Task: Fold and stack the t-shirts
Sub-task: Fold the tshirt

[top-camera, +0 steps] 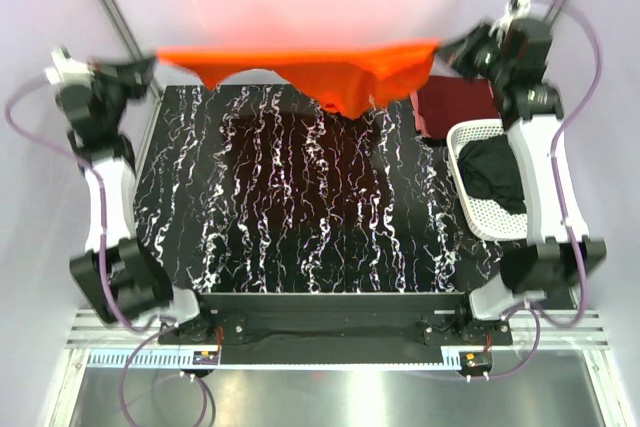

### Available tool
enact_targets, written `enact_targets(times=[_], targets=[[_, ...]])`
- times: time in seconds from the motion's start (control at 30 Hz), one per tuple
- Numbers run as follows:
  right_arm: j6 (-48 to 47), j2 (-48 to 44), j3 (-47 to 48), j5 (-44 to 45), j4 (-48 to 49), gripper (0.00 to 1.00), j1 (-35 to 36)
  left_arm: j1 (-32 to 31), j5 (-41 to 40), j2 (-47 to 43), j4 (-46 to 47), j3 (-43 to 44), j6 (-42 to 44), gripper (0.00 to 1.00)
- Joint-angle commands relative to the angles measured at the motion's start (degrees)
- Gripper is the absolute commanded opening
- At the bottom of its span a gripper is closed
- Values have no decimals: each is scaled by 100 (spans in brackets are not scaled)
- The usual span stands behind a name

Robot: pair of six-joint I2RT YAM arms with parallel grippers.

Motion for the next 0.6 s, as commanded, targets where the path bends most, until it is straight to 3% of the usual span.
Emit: enact_targets(times=[0.0,0.03,0.1,0.2,0.4,0.57], targets=[[-20,-1307,-1493,-143,-358,0,190,296,396,-1221,404,-1602,529,0],[-46,-1779,-2211,-152,-472,0,243,357,458,-1467,38,-2389,756,0],[50,-2256,-2900,-187,-876,0,331,533,432,-2212,-587,-3027,1047,0],[-54,-2995,-4244,-275,-1490,0,402,700,-67,-2821,-2840,-3679,2047,0],[-275,-3690,-5792,-320,-2722,0,419,1166,-999,-3148,-4479,-4391,2796,0],[-275,-3972,-6524,-424,-3266,0,437,1403,-2115,-3429,-5256,-4585,3149,0]])
